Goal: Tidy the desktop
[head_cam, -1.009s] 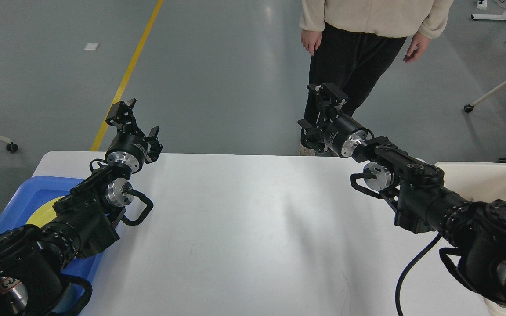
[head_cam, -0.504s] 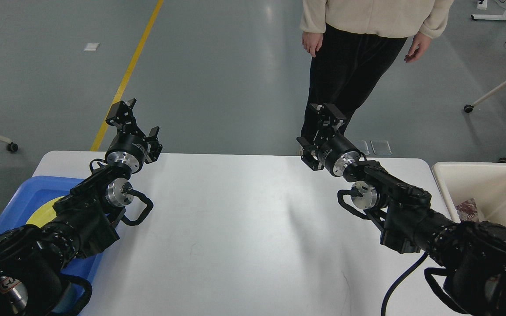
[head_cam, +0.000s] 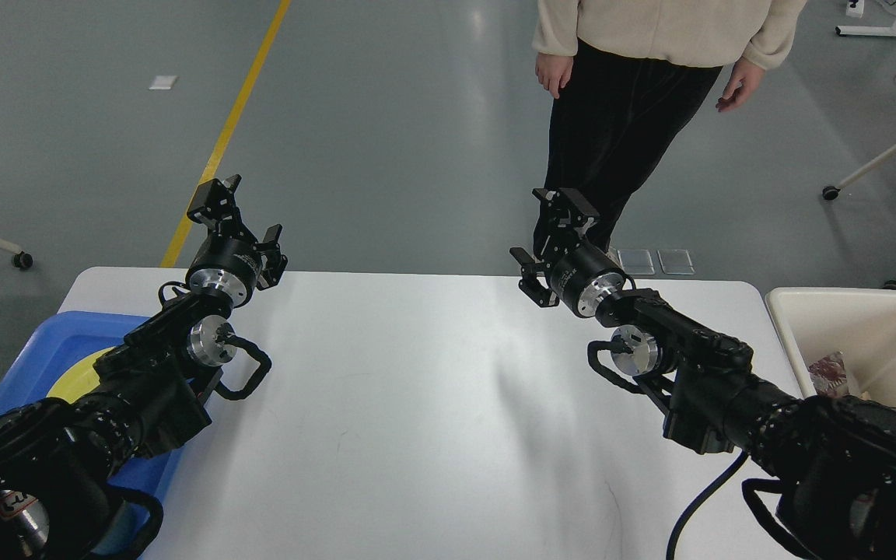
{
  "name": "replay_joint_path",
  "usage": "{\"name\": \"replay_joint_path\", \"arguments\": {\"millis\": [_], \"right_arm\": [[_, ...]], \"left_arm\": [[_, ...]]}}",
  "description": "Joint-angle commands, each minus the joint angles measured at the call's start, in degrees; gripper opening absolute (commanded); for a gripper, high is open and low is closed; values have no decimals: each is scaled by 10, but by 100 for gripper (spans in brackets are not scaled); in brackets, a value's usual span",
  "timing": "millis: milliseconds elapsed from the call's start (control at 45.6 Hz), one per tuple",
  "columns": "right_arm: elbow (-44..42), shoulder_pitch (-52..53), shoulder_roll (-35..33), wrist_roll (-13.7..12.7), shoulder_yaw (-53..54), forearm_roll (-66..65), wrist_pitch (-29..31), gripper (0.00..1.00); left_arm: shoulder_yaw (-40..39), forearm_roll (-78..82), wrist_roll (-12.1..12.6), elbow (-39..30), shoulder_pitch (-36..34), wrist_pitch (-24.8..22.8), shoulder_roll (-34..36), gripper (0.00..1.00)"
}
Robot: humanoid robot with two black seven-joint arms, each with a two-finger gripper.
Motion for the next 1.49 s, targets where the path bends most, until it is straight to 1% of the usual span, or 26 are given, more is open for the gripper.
{"name": "replay_joint_path", "arguments": {"millis": [0, 88, 175, 636, 877, 1250, 1469], "right_arm": [[-4, -13, 0, -1, 71, 0, -2, 100], [-2, -27, -3, -3, 125, 0, -1, 100], [-1, -31, -4, -4, 153, 0, 0, 100], [-1, -31, -3, -4, 161, 0, 2, 100], [-4, -34, -6, -4, 193, 0, 2, 100], [0, -52, -63, -4, 203, 0, 6, 100], [-1, -52, -69, -4, 201, 0, 6, 100]], "left_arm": [[0, 0, 0, -1, 0, 0, 0, 96], [0, 0, 0, -1, 0, 0, 0, 96], [-1, 0, 0, -1, 0, 0, 0, 96], [0, 0, 0, 0, 0, 0, 0, 96], [0, 0, 0, 0, 0, 0, -1, 96], [-1, 0, 0, 0, 0, 0, 0, 96], [-1, 0, 0, 0, 0, 0, 0, 96]]}}
